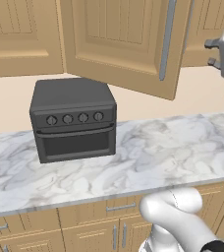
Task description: Move the bowls from the cabinet to the plates on the dining table.
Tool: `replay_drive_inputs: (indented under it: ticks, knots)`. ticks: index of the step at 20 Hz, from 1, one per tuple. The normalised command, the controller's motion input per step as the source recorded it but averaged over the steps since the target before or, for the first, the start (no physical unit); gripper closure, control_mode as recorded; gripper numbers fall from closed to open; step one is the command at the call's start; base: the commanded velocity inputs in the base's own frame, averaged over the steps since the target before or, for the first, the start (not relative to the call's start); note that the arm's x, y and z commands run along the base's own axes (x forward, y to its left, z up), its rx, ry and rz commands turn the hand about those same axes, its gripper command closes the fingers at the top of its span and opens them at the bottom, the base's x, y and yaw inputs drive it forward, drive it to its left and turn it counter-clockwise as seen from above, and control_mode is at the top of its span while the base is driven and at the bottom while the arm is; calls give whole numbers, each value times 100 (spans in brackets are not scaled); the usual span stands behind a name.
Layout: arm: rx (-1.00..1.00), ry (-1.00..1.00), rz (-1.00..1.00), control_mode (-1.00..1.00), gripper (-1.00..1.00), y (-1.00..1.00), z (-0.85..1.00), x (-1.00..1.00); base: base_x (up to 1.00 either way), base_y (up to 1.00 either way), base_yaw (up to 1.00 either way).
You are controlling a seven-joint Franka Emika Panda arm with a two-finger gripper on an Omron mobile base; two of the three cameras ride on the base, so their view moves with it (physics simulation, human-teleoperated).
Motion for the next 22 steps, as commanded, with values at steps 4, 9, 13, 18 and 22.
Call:
replay_drive_inputs:
  ticks: [4, 9, 13, 18, 22]
  knots:
    - [8, 4, 10, -100, -100, -14, -2, 15, 0, 0, 0]
    - [8, 6, 5, -100, -100, -11, 0, 39, 0, 0, 0]
    - [1, 5, 0, -100, -100, 2, 0, 42, 0, 0, 0]
    - [-1, 2, 0, -100, -100, 10, -1, 23, 0, 0, 0]
    - [-2, 0, 1, -100, -100, 12, 0, 9, 0, 0, 0]
